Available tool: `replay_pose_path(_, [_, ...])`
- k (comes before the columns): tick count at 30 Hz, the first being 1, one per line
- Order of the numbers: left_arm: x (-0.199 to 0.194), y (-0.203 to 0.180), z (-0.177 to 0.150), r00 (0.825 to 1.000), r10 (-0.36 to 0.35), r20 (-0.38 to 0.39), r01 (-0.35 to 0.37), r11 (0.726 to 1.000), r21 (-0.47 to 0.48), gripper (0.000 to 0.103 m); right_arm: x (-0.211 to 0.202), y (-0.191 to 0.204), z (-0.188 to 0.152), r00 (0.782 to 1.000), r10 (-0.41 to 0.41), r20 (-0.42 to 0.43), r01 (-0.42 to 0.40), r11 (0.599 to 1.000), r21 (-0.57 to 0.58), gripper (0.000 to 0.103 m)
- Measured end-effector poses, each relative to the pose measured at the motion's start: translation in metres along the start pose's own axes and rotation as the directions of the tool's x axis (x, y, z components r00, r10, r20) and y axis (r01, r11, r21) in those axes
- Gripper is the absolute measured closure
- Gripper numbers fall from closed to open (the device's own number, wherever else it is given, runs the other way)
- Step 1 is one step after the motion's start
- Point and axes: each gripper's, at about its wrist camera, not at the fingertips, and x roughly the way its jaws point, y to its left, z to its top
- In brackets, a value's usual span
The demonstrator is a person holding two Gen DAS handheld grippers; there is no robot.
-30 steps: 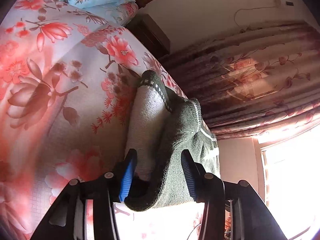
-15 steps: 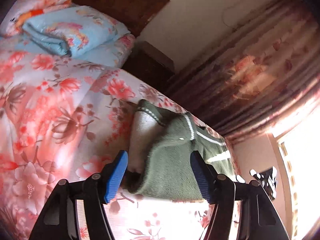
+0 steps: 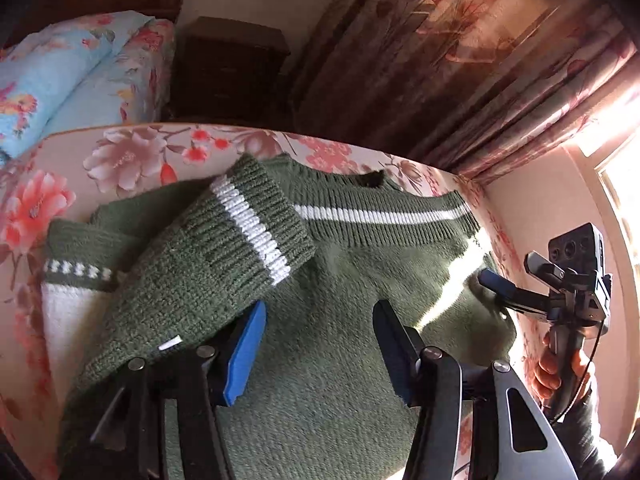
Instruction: Fold small clothes
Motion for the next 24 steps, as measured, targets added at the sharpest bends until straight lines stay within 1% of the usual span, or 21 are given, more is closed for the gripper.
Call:
replay_pose_path(1, [-0.010, 0.008, 0.007, 0.996, 0.073, 0.056, -0.074, 0.997, 0.015, 0.000, -0.002, 0.002, 0.001, 1.000, -0.001, -0.001, 0.001, 1.000, -0.001, 0.028])
replay_pose_path(2, [-0.022, 0.018, 0.013, 0.983, 0.140, 0.115, -0.142, 0.990, 0.010, 0.000, -0.001, 0.001, 0.004, 1.000, -0.005, -0.003, 0.005, 1.000, -0.005, 0.028])
replay_pose_path(3, [-0.035, 0.031, 0.019, 0.971, 0.178, 0.162, -0.177, 0.984, -0.021, 0.000, 0.000, 0.000, 0.007, 1.000, -0.013, -0.006, 0.013, 1.000, -0.011, 0.028])
replay_pose_path(4, [-0.048, 0.048, 0.023, 0.959, 0.205, 0.197, -0.195, 0.978, -0.068, 0.000, 0.001, 0.000, 0.011, 1.000, -0.022, -0.005, 0.022, 1.000, -0.016, 0.028])
replay_pose_path(5, [-0.061, 0.066, 0.026, 0.944, 0.247, 0.221, -0.224, 0.967, -0.121, 0.000, 0.001, -0.001, 0.015, 1.000, -0.030, -0.001, 0.030, 0.999, -0.017, 0.028])
replay_pose_path(6, [-0.073, 0.083, 0.026, 0.927, 0.292, 0.236, -0.254, 0.951, -0.176, 0.000, 0.000, -0.002, 0.019, 0.999, -0.028, 0.016, 0.028, 1.000, -0.012, 0.028])
replay_pose_path(7, [-0.084, 0.096, 0.025, 0.914, 0.320, 0.250, -0.269, 0.939, -0.216, 0.000, -0.001, -0.002, 0.025, 0.999, -0.020, 0.042, 0.020, 1.000, -0.002, 0.028])
replay_pose_path(8, [-0.093, 0.103, 0.024, 0.908, 0.326, 0.263, -0.266, 0.934, -0.237, 0.000, -0.002, -0.003, 0.031, 0.998, -0.012, 0.064, 0.012, 1.000, 0.007, 0.028])
replay_pose_path(9, [-0.101, 0.106, 0.024, 0.911, 0.307, 0.276, -0.245, 0.940, -0.239, 0.000, -0.002, -0.003, 0.038, 0.997, 0.000, 0.078, -0.001, 1.000, 0.013, 0.028])
replay_pose_path(11, [-0.104, 0.097, 0.025, 0.927, 0.221, 0.305, -0.161, 0.964, -0.210, 0.000, 0.009, -0.004, 0.050, 0.996, 0.044, 0.076, -0.046, 0.999, 0.025, 0.027])
replay_pose_path(12, [-0.101, 0.088, 0.026, 0.934, 0.177, 0.310, -0.125, 0.976, -0.181, 0.000, 0.019, -0.005, 0.057, 0.996, 0.069, 0.051, -0.070, 0.997, 0.030, 0.027])
replay_pose_path(13, [-0.093, 0.079, 0.030, 0.939, 0.150, 0.310, -0.109, 0.983, -0.145, 0.000, 0.028, -0.008, 0.063, 0.998, 0.052, 0.025, -0.053, 0.998, 0.037, 0.029])
replay_pose_path(14, [-0.082, 0.073, 0.032, 0.941, 0.148, 0.304, -0.118, 0.986, -0.116, 0.000, 0.035, -0.011, 0.068, 0.999, -0.011, 0.033, 0.010, 0.999, 0.038, 0.029])
replay_pose_path(15, [-0.066, 0.068, 0.037, 0.946, 0.166, 0.280, -0.144, 0.985, -0.098, 0.000, 0.035, -0.014, 0.070, 0.994, -0.079, 0.070, 0.077, 0.997, 0.030, 0.033])
replay_pose_path(16, [-0.051, 0.071, 0.040, 0.950, 0.196, 0.244, -0.176, 0.979, -0.104, 0.000, 0.033, -0.017, 0.072, 0.986, -0.134, 0.099, 0.132, 0.991, 0.023, 0.034])
replay_pose_path(17, [-0.039, 0.080, 0.040, 0.954, 0.212, 0.210, -0.185, 0.972, -0.142, 0.000, 0.032, -0.019, 0.073, 0.983, -0.151, 0.105, 0.149, 0.988, 0.028, 0.034])
replay_pose_path(18, [-0.029, 0.090, 0.037, 0.961, 0.208, 0.180, -0.173, 0.966, -0.194, 0.000, 0.028, -0.021, 0.072, 0.986, -0.132, 0.099, 0.128, 0.991, 0.045, 0.034])
replay_pose_path(19, [-0.025, 0.101, 0.032, 0.963, 0.209, 0.167, -0.168, 0.958, -0.234, 0.000, 0.022, -0.020, 0.069, 0.988, -0.122, 0.097, 0.117, 0.992, 0.054, 0.033])
replay_pose_path(20, [-0.025, 0.109, 0.027, 0.960, 0.218, 0.175, -0.169, 0.952, -0.253, 0.000, 0.011, -0.017, 0.063, 0.988, -0.124, 0.089, 0.121, 0.992, 0.035, 0.033])
replay_pose_path(22, [-0.032, 0.119, 0.016, 0.957, 0.222, 0.188, -0.166, 0.948, -0.273, 0.000, -0.010, -0.009, 0.046, 0.985, -0.163, 0.059, 0.166, 0.986, -0.033, 0.032])
replay_pose_path(24, [-0.044, 0.123, 0.003, 0.952, 0.214, 0.217, -0.148, 0.947, -0.285, 0.000, -0.034, -0.010, 0.024, 0.978, -0.205, 0.036, 0.206, 0.977, -0.057, 0.031])
